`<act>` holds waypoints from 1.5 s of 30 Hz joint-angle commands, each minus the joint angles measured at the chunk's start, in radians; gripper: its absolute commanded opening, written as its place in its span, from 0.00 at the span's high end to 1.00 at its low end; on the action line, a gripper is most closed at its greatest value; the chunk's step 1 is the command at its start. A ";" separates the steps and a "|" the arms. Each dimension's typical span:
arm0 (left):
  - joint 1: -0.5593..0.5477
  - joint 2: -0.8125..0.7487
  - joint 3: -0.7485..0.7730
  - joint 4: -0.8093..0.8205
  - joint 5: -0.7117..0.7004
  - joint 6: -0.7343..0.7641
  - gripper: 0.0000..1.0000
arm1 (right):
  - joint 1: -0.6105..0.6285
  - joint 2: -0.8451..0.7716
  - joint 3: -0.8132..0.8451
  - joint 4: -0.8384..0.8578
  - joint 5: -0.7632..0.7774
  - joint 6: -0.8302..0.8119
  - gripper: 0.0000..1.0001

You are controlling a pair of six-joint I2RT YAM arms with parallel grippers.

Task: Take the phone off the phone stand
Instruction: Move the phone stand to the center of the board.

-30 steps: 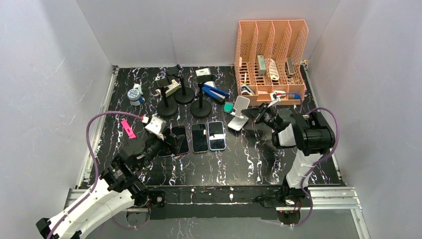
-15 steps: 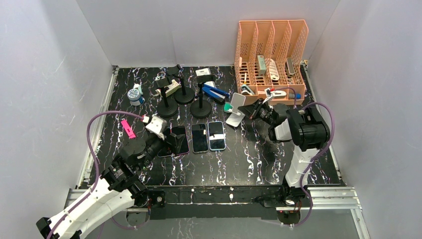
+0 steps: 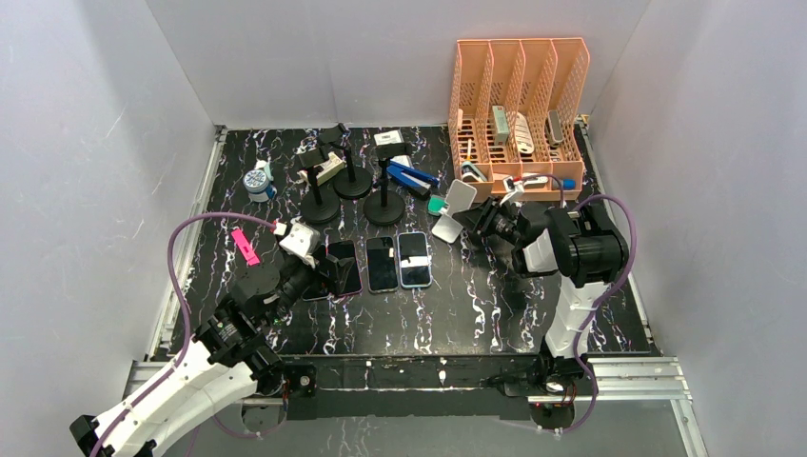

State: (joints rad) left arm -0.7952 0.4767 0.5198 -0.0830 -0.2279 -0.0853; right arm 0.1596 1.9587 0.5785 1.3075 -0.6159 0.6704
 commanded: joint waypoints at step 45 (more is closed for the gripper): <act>-0.003 -0.029 -0.004 0.014 -0.003 0.005 0.21 | 0.069 -0.032 0.086 -0.551 0.456 0.253 0.81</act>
State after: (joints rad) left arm -0.7952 0.4488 0.5186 -0.0834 -0.2272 -0.0856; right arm 0.1844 1.8793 0.6437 0.8162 -0.1753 0.9447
